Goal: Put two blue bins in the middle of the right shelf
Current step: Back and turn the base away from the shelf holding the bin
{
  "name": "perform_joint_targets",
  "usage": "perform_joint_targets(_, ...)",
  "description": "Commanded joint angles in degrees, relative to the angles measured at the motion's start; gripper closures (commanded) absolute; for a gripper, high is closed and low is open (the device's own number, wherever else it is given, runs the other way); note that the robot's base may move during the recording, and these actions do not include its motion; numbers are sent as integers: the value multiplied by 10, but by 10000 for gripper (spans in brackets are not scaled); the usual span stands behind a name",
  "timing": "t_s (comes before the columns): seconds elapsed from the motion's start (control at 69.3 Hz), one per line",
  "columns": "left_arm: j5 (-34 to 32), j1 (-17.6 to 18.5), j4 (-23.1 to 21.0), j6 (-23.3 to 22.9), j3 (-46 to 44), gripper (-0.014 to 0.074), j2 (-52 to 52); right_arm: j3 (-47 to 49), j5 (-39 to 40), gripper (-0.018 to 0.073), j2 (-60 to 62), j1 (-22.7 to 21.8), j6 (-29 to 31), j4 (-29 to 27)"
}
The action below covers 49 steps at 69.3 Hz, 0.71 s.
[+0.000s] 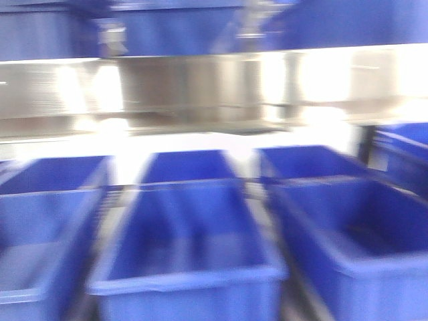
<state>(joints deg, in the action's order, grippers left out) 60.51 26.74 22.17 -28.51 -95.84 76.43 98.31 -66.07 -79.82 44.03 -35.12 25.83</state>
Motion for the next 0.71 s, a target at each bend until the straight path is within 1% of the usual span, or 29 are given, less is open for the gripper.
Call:
perform_joint_targets(0.0, -75, 5, -43, 0, -10, 707, -4, 11, 82, 721, 7, 7, 4, -38)
perform_joint_targets(0.693, -75, 5, -43, 0, -10, 707, -4, 11, 82, 721, 7, 7, 4, -38)
